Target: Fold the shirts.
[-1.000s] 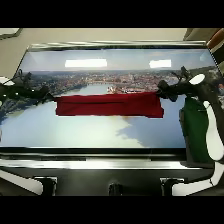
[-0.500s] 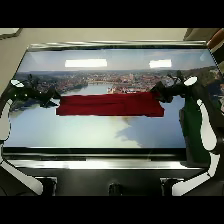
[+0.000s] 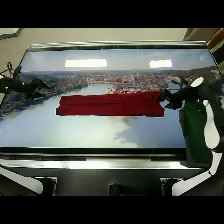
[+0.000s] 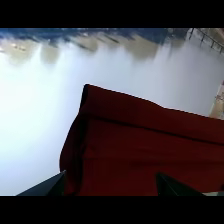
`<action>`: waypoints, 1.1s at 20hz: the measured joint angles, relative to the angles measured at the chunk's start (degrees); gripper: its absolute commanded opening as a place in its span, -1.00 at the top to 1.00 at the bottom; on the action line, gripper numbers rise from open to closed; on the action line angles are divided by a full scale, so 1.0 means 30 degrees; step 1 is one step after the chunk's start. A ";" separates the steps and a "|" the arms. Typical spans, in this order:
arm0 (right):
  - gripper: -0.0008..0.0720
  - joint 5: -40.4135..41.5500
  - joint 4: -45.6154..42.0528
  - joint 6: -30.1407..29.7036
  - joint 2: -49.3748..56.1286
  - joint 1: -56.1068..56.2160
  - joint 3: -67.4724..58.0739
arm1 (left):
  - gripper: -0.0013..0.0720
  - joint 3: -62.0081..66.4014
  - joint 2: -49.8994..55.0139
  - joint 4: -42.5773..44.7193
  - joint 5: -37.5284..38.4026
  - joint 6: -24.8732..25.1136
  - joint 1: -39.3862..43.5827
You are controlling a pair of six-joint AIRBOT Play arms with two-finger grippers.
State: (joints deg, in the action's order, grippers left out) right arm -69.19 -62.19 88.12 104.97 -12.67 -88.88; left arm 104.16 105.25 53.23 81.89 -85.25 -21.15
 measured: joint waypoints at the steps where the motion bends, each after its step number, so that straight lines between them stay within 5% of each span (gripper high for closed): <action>1: -1.00 -0.0095 0.0073 0.0029 0.0291 0.0335 -0.0007 | -0.78 0.0015 -0.0262 -0.0117 0.0015 0.0080 0.0109; 3: -0.87 0.0022 0.0372 0.0197 0.0670 0.0954 -0.0080 | -0.78 0.0058 -0.0809 -0.0255 0.0189 0.0248 0.0430; 4: -0.18 0.0262 0.0474 0.0313 0.0831 0.1297 -0.0087 | -0.78 0.0058 -0.1071 -0.0306 0.0270 0.0415 0.0685; 5: 0.77 0.0437 0.0568 0.0568 0.0976 0.1566 -0.0073 | -0.73 0.0058 -0.1268 -0.0350 0.0401 0.0590 0.0984; 6: 0.86 0.0590 0.0678 0.0831 0.1100 0.1749 -0.0036 | -0.39 0.0066 -0.1450 -0.0401 0.0590 0.0772 0.1370; 8: 0.86 0.0721 0.0896 0.1239 0.0838 0.2025 -0.0095 | 0.77 -0.0007 -0.1661 -0.0430 0.0750 0.1137 0.2324; 9: 0.86 0.0743 0.1253 0.1384 0.0423 0.2091 -0.0131 | 0.89 -0.0189 -0.1719 -0.0430 0.0794 0.1479 0.3002; 13: 0.86 0.0415 0.2200 0.1588 -0.2280 0.2324 -0.0211 | 0.89 -0.2106 -0.1661 -0.0954 0.0299 0.2725 0.6841; 22: 0.86 -0.3883 0.2433 0.2776 -0.9362 0.4233 -0.0240 | 0.89 -0.4881 0.1137 -0.7191 -0.6470 0.2798 1.4753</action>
State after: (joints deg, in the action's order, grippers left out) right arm -80.84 -54.89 96.44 76.88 0.03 -89.60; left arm 89.52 108.66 31.66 62.48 -76.86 23.11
